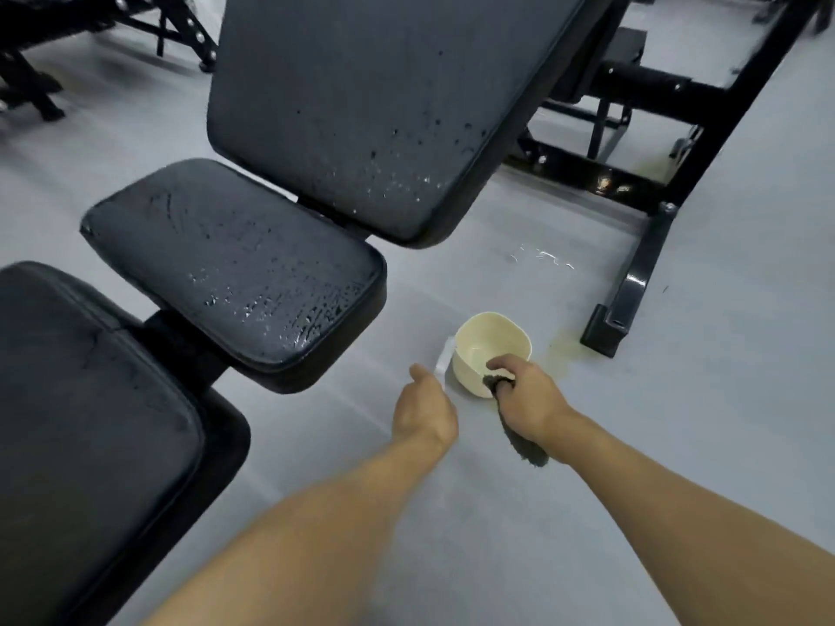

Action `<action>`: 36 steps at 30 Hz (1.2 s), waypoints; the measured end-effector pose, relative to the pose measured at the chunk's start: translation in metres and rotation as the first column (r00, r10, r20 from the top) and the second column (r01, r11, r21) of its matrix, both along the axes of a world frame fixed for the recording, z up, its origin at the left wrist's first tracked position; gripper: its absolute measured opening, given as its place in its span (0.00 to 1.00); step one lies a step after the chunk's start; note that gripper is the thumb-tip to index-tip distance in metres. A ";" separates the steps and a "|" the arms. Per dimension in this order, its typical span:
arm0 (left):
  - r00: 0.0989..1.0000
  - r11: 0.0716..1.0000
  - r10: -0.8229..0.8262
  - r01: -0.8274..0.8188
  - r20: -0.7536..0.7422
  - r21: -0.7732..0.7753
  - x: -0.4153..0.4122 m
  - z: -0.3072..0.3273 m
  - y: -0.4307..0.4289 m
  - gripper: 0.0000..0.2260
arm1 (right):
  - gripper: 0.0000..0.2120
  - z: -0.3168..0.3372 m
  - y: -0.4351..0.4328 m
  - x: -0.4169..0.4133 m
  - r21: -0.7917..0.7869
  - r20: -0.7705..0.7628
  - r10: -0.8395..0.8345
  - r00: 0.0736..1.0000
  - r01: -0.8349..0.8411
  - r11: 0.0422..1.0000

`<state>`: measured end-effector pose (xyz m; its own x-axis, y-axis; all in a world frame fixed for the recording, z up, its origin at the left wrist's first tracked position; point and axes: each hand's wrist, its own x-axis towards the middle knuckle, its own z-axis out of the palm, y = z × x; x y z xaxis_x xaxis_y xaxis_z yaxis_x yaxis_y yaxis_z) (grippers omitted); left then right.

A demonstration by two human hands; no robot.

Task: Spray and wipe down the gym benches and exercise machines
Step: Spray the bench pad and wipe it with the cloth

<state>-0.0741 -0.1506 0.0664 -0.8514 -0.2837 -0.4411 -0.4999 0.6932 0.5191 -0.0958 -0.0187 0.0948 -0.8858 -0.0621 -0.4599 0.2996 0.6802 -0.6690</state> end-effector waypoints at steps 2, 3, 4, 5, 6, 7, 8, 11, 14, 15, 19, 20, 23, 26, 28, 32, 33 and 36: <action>0.998 0.998 -0.058 0.057 0.038 0.026 0.004 0.047 0.006 0.11 | 0.17 0.034 0.008 0.011 0.014 0.031 0.035 0.999 -0.036 0.999; 0.996 0.995 -0.085 0.082 0.042 0.056 0.007 0.073 0.009 0.10 | 0.17 0.054 0.012 0.017 -0.005 0.041 0.044 0.998 -0.044 0.999; 0.994 0.992 -0.106 0.103 0.037 0.078 0.012 0.099 0.013 0.09 | 0.16 0.076 0.015 0.023 -0.034 0.039 0.055 0.998 -0.053 0.998; 0.992 0.989 -0.120 0.117 0.030 0.086 0.017 0.127 0.016 0.08 | 0.16 0.102 0.017 0.028 -0.051 0.027 0.084 0.996 -0.083 0.995; 0.992 0.988 -0.128 0.126 0.019 0.088 0.020 0.156 0.019 0.08 | 0.16 0.127 0.017 0.033 -0.055 0.011 0.124 0.992 -0.123 0.991; 0.991 0.988 -0.134 0.133 0.000 0.079 0.023 0.185 0.020 0.08 | 0.16 0.150 0.018 0.035 -0.044 -0.002 0.168 0.986 -0.168 0.985; 0.990 0.988 -0.141 0.142 -0.024 0.059 0.024 0.217 0.021 0.08 | 0.16 0.178 0.019 0.034 -0.028 -0.010 0.205 0.979 -0.205 0.978; 0.984 0.986 -0.168 0.167 -0.064 -0.017 0.027 0.291 0.019 0.08 | 0.14 0.244 0.014 0.028 -0.004 0.012 0.261 0.965 -0.261 0.965; 0.970 0.970 -0.209 0.189 -0.127 -0.153 0.029 0.350 0.003 0.10 | 0.11 0.298 -0.005 0.017 -0.003 -0.041 0.252 0.967 -0.252 0.968; 0.958 0.952 -0.241 0.203 -0.153 -0.227 0.030 0.365 -0.005 0.11 | 0.10 0.312 -0.015 0.015 -0.018 -0.063 0.225 0.972 -0.227 0.974; 0.890 0.921 -0.281 0.145 -0.359 -0.363 0.024 0.390 -0.051 0.14 | 0.10 0.351 -0.058 0.009 -0.147 -0.128 0.168 0.977 -0.186 0.972; 0.856 0.940 -0.272 0.138 -0.439 -0.313 0.020 0.391 -0.066 0.14 | 0.10 0.358 -0.067 0.006 -0.197 -0.138 0.165 0.977 -0.190 0.962; 0.854 0.962 -0.161 0.247 -0.494 0.114 0.004 0.396 -0.108 0.15 | 0.07 0.378 -0.091 -0.008 -0.267 -0.139 0.249 0.959 -0.278 0.923; 0.939 0.835 -0.061 0.233 -0.338 0.499 -0.014 0.400 -0.130 0.10 | 0.09 0.391 -0.116 -0.025 -0.330 -0.099 0.364 0.926 -0.375 0.866; 0.922 0.871 0.054 0.144 -0.383 0.470 -0.026 0.397 -0.142 0.03 | 0.03 0.398 -0.130 -0.035 -0.319 -0.074 0.421 0.904 -0.421 0.849; 0.894 0.863 0.289 -0.087 -0.344 0.498 -0.046 0.392 -0.175 0.15 | 0.16 0.399 -0.143 -0.055 -0.205 -0.117 0.342 0.932 -0.360 0.910; 0.901 0.883 0.286 -0.116 -0.327 0.454 -0.052 0.392 -0.182 0.17 | 0.16 0.397 -0.144 -0.059 -0.189 -0.134 0.305 0.943 -0.326 0.926; 0.897 0.899 0.310 -0.170 -0.313 0.403 -0.076 0.392 -0.193 0.17 | 0.16 0.392 -0.148 -0.068 -0.134 -0.133 0.252 0.958 -0.270 0.954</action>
